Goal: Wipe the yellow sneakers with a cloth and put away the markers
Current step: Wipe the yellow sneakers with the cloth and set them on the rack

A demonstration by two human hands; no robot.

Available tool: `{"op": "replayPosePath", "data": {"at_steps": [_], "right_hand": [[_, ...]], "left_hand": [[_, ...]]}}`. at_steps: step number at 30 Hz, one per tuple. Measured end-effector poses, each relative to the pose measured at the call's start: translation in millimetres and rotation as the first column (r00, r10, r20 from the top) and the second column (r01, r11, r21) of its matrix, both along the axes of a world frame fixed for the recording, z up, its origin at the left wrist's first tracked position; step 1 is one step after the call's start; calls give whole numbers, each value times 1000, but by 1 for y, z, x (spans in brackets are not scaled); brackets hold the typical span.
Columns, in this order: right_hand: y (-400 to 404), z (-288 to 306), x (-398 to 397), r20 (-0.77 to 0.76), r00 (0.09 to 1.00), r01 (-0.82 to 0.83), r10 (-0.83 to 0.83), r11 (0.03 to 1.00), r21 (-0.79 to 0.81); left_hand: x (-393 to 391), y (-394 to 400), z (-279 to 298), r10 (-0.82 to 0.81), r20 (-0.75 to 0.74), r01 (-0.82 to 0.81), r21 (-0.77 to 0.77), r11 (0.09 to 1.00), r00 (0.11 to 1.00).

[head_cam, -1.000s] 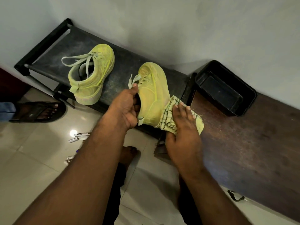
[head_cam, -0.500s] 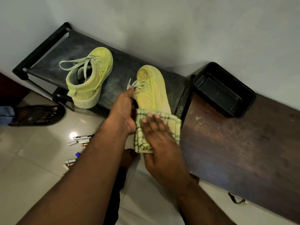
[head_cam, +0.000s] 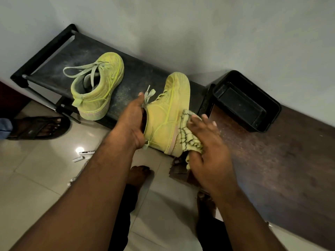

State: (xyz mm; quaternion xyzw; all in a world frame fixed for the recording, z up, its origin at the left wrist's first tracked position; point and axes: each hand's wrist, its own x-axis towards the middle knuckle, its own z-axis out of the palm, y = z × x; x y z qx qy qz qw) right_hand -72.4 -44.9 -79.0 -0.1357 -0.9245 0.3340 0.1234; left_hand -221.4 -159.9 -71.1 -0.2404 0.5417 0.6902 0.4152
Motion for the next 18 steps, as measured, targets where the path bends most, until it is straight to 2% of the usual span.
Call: {"op": "replayPosePath", "data": {"at_steps": [1,2,5,6,7,9,10,11,13,15,16,18], "right_hand": [[1,0,0,-6,999,37,-37,999,-28],[-3,2,0,-23,1000,1,-1,1000,-18],[-27,-3,2,-37,954,-291,298,947,135],[-28,-6,0,-34,951,-299,308,941,157],[-23,-9,-1,-42,972,-222,230,965,137],[-8,-12,-2,-41,997,69,-70,997,-28],[-4,-12,-3,-38,987,155,-159,983,-93],[-6,-11,-3,-40,987,150,-155,984,-100],[-22,-8,-4,-50,997,-58,58,998,-5],[-34,-9,-2,-33,949,-310,314,946,100],[-31,-9,-4,-23,937,-344,349,931,126],[-12,-10,-5,17,980,-199,198,971,135]], "left_hand": [[-1,0,-1,17,-6,-17,-11,1000,1000],[-1,0,-2,26,-15,-26,-20,999,1000],[-2,1,-6,-11,-36,9,-55,998,999],[-2,2,-9,-26,-43,22,-77,997,999],[-2,3,-10,-36,-52,31,-96,995,998],[-1,4,-12,-48,-75,38,-133,990,996],[-1,4,-13,-55,-83,42,-148,988,995],[-1,4,-12,-64,-86,51,-153,987,994],[-4,3,-10,-95,-107,76,-168,983,990],[-8,0,-11,-137,-153,103,-215,971,979],[-10,-2,-12,-167,-184,119,-245,962,969],[-10,-4,-10,-238,-250,154,-315,937,939]]}}
